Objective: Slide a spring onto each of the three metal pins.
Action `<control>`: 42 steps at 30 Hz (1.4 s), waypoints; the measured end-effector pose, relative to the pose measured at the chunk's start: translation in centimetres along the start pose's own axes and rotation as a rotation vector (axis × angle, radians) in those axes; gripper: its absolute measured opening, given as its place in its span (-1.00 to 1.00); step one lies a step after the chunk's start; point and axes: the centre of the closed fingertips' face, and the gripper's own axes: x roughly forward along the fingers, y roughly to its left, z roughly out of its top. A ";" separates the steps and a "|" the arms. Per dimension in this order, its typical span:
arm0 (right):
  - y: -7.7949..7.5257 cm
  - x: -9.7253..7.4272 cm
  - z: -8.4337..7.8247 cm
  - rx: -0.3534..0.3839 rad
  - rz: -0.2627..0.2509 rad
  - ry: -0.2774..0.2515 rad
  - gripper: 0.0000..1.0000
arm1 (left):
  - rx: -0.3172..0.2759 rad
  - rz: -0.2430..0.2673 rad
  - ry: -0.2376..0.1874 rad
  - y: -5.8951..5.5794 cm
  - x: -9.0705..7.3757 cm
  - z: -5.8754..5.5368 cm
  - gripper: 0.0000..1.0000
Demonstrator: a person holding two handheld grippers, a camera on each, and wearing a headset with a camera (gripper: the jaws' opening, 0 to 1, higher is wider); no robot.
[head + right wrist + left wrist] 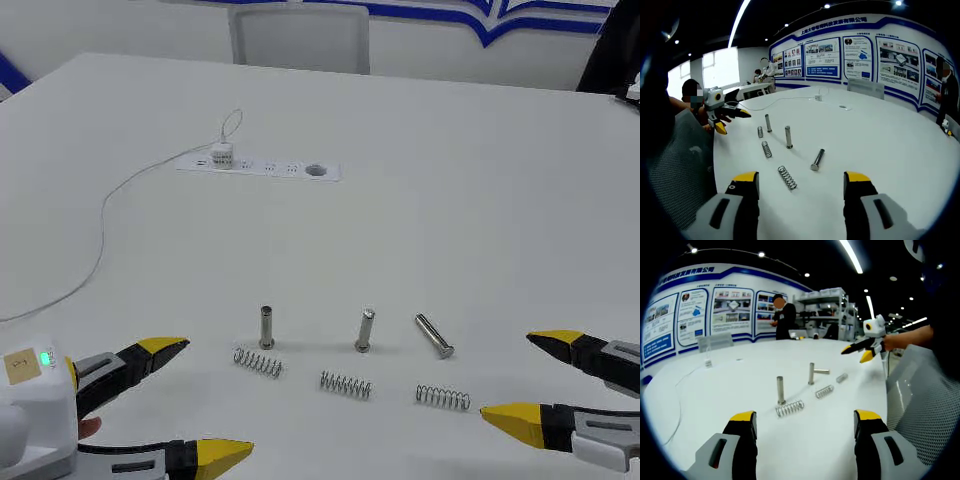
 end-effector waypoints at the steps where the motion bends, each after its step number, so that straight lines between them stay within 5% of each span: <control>1: 0.0 0.1 0.0 -0.001 0.003 0.002 0.37 | -0.001 0.000 -0.001 0.0 0.0 0.0 0.62; 14: -1.6 2.6 1.5 0.000 -0.010 0.047 0.16 | 0.000 -0.003 0.002 -0.1 0.0 0.1 0.61; 42: -4.3 8.0 1.5 0.041 -0.098 0.305 -0.41 | -0.009 -0.002 0.001 -0.1 0.2 -0.3 0.58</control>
